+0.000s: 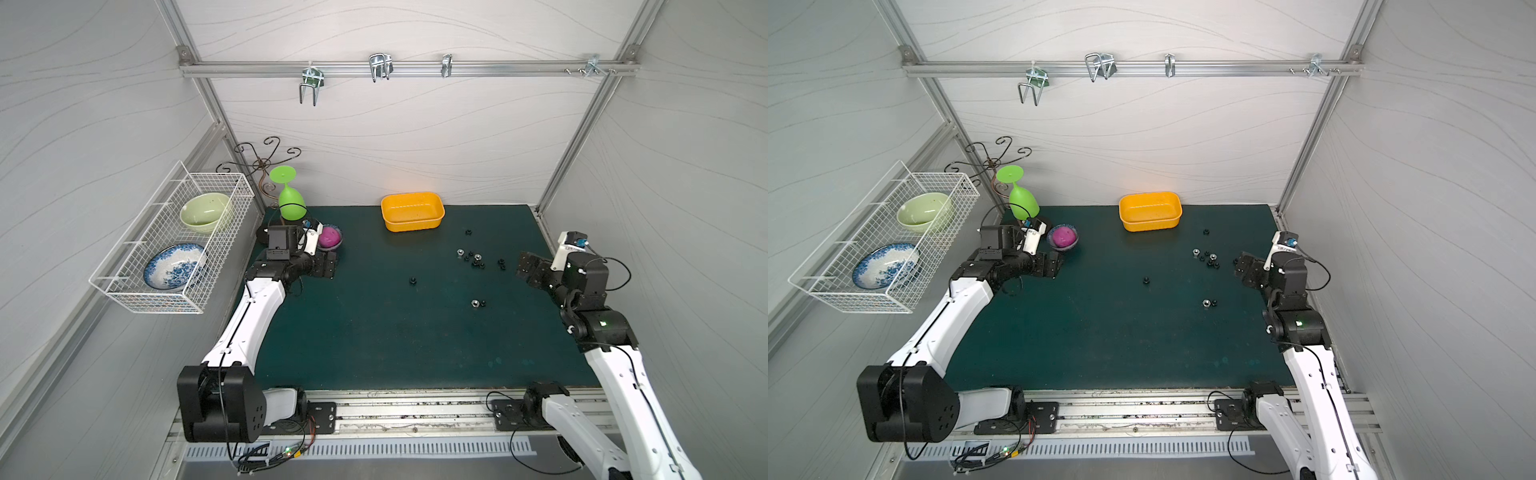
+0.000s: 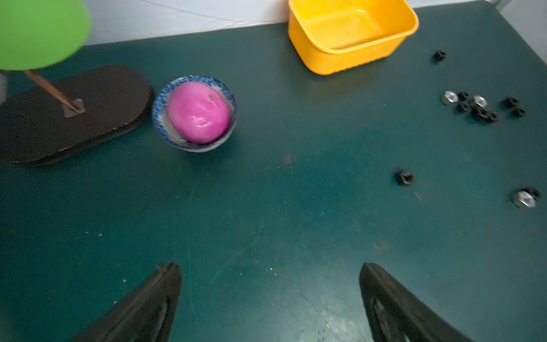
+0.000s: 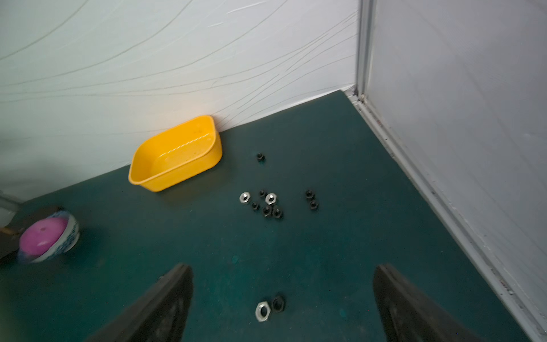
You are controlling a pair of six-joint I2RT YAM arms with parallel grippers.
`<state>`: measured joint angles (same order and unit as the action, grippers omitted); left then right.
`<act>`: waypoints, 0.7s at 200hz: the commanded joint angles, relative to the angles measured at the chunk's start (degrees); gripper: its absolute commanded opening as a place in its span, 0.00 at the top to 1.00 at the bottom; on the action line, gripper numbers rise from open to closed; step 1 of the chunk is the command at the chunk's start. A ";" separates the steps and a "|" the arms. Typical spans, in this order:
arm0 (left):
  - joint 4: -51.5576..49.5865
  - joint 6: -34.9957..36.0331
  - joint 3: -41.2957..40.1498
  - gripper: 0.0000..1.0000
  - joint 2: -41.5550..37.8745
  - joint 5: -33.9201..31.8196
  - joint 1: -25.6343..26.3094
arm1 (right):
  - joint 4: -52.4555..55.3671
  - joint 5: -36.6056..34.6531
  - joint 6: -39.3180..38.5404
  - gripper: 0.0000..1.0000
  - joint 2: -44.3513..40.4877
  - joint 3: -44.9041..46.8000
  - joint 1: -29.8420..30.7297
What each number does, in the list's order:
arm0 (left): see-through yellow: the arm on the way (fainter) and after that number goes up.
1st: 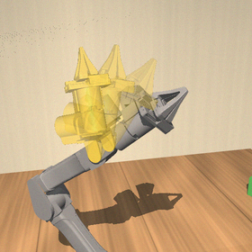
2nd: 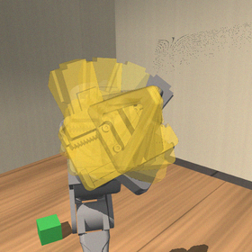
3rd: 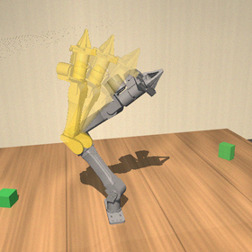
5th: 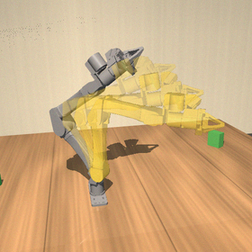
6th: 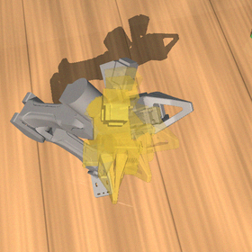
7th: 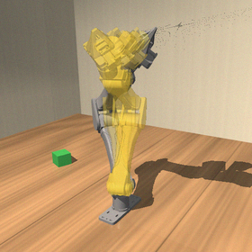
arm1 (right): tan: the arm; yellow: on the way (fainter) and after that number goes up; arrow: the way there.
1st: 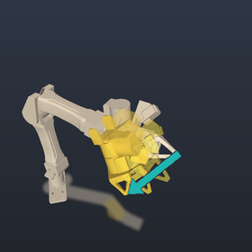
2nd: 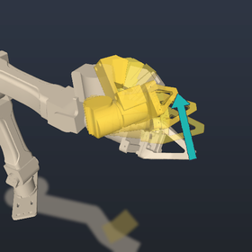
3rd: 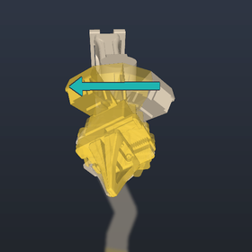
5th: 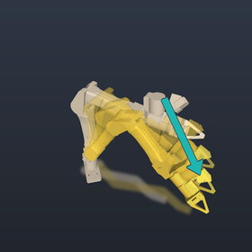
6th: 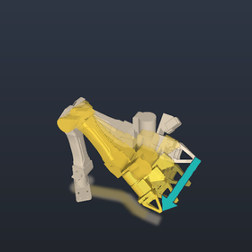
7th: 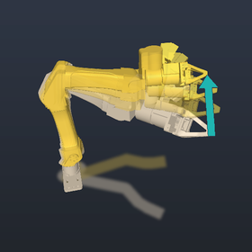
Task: Put the nuts on the desktop into the storage box
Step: Pick up the storage box at the center of the board.
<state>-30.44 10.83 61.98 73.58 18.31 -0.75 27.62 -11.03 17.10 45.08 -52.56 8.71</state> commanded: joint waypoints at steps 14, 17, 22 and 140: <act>-10.54 -0.15 3.73 0.01 -1.45 5.53 -0.29 | 0.84 -0.60 -1.40 0.03 4.14 -3.09 8.16; -10.62 -0.31 3.91 0.01 -1.51 5.20 -0.30 | 0.66 -1.01 -1.50 0.02 4.67 -3.35 8.86; -10.85 -0.30 4.15 0.01 -1.71 5.07 -0.30 | 0.38 -1.27 -1.94 0.02 5.39 -3.68 9.99; -13.56 2.03 3.80 0.01 -2.61 6.52 -0.30 | -9.61 4.18 -4.39 0.01 35.64 -19.82 14.77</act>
<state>-44.80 12.71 65.49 71.96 24.84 -0.75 21.82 -8.08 13.61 76.14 -68.36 23.24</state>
